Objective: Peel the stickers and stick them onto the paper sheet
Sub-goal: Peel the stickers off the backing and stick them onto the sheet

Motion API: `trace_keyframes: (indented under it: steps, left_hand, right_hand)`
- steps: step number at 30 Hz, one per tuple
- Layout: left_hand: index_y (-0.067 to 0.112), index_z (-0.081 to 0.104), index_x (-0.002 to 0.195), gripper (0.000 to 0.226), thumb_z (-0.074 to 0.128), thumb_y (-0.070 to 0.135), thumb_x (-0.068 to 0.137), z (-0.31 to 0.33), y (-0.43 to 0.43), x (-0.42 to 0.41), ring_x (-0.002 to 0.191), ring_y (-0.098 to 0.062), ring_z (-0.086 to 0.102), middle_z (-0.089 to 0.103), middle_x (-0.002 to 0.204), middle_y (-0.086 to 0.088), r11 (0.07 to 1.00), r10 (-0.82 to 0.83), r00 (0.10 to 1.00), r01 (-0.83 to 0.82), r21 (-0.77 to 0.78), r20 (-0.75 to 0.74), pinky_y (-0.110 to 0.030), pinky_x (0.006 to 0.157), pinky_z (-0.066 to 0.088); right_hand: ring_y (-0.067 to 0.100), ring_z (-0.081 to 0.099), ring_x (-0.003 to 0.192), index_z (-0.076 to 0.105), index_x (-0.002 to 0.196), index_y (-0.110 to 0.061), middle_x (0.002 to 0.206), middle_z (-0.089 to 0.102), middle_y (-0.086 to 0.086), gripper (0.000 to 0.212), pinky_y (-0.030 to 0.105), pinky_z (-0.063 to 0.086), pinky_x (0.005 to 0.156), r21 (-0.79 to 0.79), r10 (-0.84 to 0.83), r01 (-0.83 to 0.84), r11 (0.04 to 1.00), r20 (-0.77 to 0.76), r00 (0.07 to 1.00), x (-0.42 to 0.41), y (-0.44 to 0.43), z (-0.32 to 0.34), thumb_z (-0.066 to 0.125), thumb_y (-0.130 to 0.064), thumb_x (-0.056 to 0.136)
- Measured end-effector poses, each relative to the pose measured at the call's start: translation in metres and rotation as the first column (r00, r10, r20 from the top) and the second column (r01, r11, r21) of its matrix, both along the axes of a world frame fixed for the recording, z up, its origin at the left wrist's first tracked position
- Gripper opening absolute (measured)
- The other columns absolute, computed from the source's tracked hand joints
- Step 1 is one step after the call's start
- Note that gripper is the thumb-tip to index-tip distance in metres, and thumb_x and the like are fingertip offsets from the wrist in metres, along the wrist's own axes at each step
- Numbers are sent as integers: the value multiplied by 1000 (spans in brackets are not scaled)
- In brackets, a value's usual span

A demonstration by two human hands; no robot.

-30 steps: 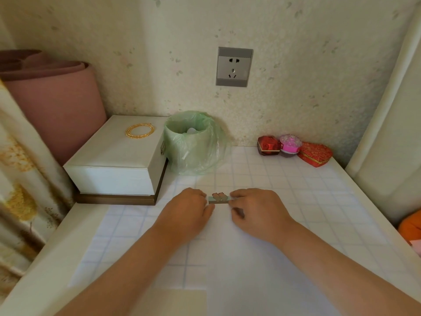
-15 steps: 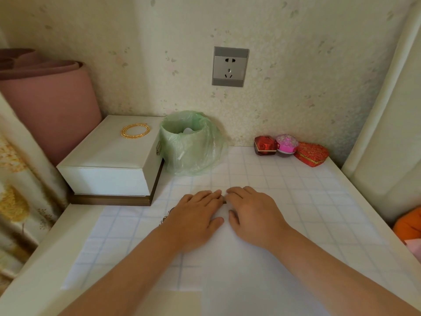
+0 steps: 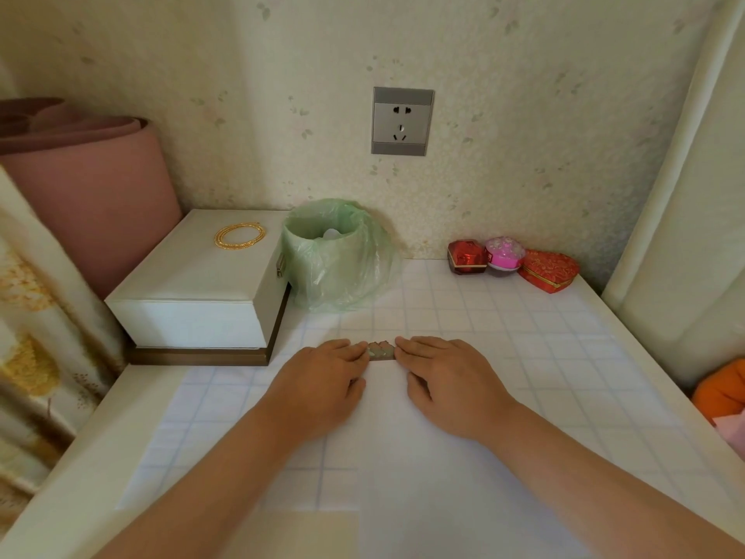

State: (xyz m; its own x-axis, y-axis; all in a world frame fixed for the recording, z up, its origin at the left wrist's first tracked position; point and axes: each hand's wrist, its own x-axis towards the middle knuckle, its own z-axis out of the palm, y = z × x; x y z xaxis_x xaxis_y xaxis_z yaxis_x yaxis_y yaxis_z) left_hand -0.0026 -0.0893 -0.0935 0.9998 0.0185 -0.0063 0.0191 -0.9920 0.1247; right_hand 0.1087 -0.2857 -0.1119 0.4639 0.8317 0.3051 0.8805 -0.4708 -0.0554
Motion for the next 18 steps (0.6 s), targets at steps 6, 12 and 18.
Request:
trace_keyframes:
  steps: [6, 12, 18]
  left_hand:
    - [18, 51, 143, 54, 30, 40, 99, 2, -3, -1, 138, -14, 36, 42, 153, 7, 1000, 21, 1000, -21, 5, 15, -29, 104, 43]
    - [18, 53, 141, 48, 36, 37, 101, -1, -2, -2, 133, -14, 39, 43, 150, 7, 998, 55, 998, -54, -16, 30, -33, 99, 48]
    - [17, 52, 142, 45, 46, 36, 102, 0, -2, -2, 139, -9, 32, 39, 153, 10, 991, 87, 995, -82, -110, 40, -27, 110, 38]
  right_hand:
    - [15, 67, 111, 71, 123, -19, 132, 66, -2, 45, 33, 57, 72, -20, 19, -18, 1000, 29, 999, -3, 0, 2, 40, -32, 93]
    - [15, 69, 106, 75, 114, -19, 123, 71, -4, 41, 34, 57, 66, 38, 76, -79, 996, 73, 994, -2, 0, 1, 42, -28, 92]
    - [15, 71, 89, 77, 89, -19, 105, 76, -4, 33, 34, 55, 64, 64, 4, -2, 998, -22, 1000, -2, 2, 5, 46, -29, 85]
